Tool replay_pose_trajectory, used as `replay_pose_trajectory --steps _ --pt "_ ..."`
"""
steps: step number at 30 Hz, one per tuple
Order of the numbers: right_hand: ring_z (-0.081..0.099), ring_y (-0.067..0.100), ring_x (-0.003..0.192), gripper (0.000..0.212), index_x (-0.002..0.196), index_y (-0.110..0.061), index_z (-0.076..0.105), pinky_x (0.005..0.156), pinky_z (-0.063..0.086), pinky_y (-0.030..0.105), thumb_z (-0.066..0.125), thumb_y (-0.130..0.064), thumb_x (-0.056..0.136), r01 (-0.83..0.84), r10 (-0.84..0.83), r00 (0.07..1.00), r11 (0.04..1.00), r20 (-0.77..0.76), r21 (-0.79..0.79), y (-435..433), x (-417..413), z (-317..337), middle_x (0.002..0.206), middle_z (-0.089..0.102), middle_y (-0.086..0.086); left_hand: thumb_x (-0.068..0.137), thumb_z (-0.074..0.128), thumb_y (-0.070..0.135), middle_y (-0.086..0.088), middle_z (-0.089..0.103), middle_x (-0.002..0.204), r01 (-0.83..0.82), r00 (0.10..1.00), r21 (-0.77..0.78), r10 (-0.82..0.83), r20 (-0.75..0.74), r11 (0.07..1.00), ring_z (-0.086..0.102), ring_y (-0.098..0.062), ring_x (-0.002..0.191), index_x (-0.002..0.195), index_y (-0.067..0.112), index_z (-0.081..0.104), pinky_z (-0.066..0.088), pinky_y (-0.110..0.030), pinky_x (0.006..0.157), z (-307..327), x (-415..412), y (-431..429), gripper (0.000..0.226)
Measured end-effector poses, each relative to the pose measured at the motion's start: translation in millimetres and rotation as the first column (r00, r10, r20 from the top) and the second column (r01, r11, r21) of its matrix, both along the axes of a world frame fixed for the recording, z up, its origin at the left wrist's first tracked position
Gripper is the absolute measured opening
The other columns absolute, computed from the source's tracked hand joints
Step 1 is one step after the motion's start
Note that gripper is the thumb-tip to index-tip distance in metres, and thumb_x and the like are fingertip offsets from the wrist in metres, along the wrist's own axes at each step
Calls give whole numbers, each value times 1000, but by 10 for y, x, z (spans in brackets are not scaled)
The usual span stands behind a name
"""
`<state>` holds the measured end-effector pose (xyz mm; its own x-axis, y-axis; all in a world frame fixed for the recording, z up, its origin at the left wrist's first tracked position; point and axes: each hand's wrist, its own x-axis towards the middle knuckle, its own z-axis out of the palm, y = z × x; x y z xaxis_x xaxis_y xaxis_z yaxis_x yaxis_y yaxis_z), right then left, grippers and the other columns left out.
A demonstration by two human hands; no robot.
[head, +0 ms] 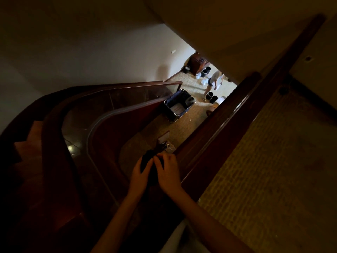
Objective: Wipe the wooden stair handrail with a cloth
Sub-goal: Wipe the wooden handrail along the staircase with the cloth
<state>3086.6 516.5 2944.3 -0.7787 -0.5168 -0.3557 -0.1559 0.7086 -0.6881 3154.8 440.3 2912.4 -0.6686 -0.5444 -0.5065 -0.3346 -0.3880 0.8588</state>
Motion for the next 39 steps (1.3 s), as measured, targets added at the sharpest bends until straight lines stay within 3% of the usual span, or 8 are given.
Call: replay_pose_trajectory --steps 3,5,11,17,24,27,33,39 --pt "42 19 128 32 127 -19 60 108 34 35 47 -33 101 54 33 929 973 -370 222 369 -106 -96 138 47 4 95 58 27 9 54 128 148 982 -62 -139 126 987 56 -20 118 128 33 52 50 -49 99 -134 55 21 35" --pt "42 28 132 34 129 -16 60 112 28 45 56 -26 97 263 -124 854 941 -505 214 540 -145 -127 140 48 12 94 59 24 20 42 132 312 946 -89 -300 123 946 42 -10 125 139 36 44 43 -41 105 -207 87 72 48" --pt "39 34 136 44 137 -7 50 112 24 45 59 -17 96 664 -559 645 748 -522 19 391 -329 -75 145 42 18 93 61 14 27 54 117 537 843 -66 -532 75 841 54 -4 119 116 46 56 48 -18 88 -230 76 169 40" --pt "30 36 144 49 147 3 34 120 16 45 45 -17 103 596 -381 715 770 -586 227 577 -685 -137 154 32 23 94 55 6 14 53 131 753 657 50 -754 -7 656 50 -5 121 137 29 51 45 -19 94 -235 -169 -1 49" --pt "26 34 145 50 149 1 31 120 17 45 44 -16 103 616 -385 723 735 -573 284 569 -731 -217 156 29 20 96 50 -1 12 55 126 656 741 -116 -666 -90 746 49 13 118 135 22 50 37 -3 94 -177 -722 268 45" --pt "25 35 146 50 149 2 30 119 21 48 43 -13 103 609 -389 731 743 -560 279 556 -757 -233 156 28 21 92 59 2 1 50 142 646 760 -26 -646 -72 763 48 -13 130 139 20 51 44 -22 101 -216 -995 235 51" --pt "16 27 149 55 154 -8 19 120 6 42 35 -25 105 599 -318 764 671 -561 436 597 -775 -244 161 18 12 87 66 3 -2 68 114 636 771 48 -633 -62 770 64 -12 108 113 11 66 51 -34 98 -261 -871 152 27" --pt "30 34 144 53 150 -1 32 119 13 42 45 -19 102 608 -307 720 712 -622 352 583 -741 -236 155 31 20 83 72 6 5 72 107 789 595 178 -804 17 588 67 -7 102 108 24 71 53 -24 91 -235 -148 -282 31"
